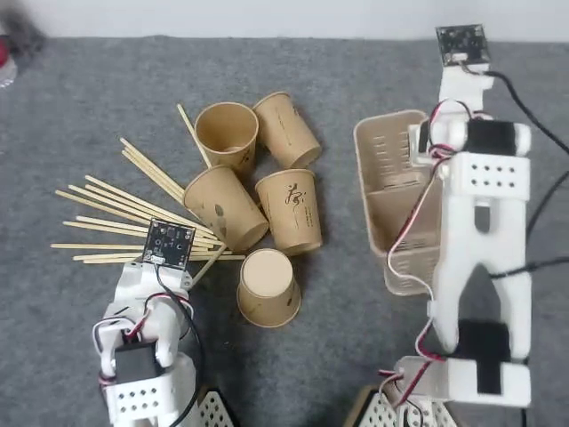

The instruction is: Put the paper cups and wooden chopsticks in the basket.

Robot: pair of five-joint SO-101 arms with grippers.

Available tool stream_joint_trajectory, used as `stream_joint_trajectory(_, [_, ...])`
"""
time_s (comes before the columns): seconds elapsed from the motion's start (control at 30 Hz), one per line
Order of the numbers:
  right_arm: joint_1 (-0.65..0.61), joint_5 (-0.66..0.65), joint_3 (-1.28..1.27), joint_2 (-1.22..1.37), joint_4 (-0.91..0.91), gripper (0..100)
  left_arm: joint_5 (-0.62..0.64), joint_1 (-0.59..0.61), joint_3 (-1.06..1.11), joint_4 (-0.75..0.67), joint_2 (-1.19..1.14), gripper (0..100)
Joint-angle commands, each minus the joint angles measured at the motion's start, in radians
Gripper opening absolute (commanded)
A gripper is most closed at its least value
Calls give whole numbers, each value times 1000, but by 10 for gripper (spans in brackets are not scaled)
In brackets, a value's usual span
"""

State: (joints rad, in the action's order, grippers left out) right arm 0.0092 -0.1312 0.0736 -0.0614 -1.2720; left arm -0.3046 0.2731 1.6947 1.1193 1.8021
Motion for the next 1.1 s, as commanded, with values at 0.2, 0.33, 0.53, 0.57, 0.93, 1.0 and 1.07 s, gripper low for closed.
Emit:
stream_joint_trajectory(0.2, [-1, -5, 157, -1, -33, 195, -3, -5, -12, 3, 12, 13])
stream_joint_trajectory(0.33, [-7, -9, 259, -33, -99, 319, -3, -5, -12, 3, 12, 13])
stream_joint_trajectory(0.53, [-10, -12, 410, -139, -209, 255, -3, -2, -12, 3, 12, 13])
stream_joint_trajectory(0.57, [-21, -12, 430, -159, -239, 250, -3, 0, -12, 3, 12, 13])
stream_joint_trajectory(0.93, [-460, -129, 443, -298, -522, 247, 135, 124, -12, -61, 14, 156])
stream_joint_trajectory(1.0, [-521, -132, 440, -305, -519, 247, 161, 126, -12, -58, 14, 193])
stream_joint_trajectory(1.07, [-559, -135, 439, -289, -503, 247, 161, 126, -12, -57, 14, 197])
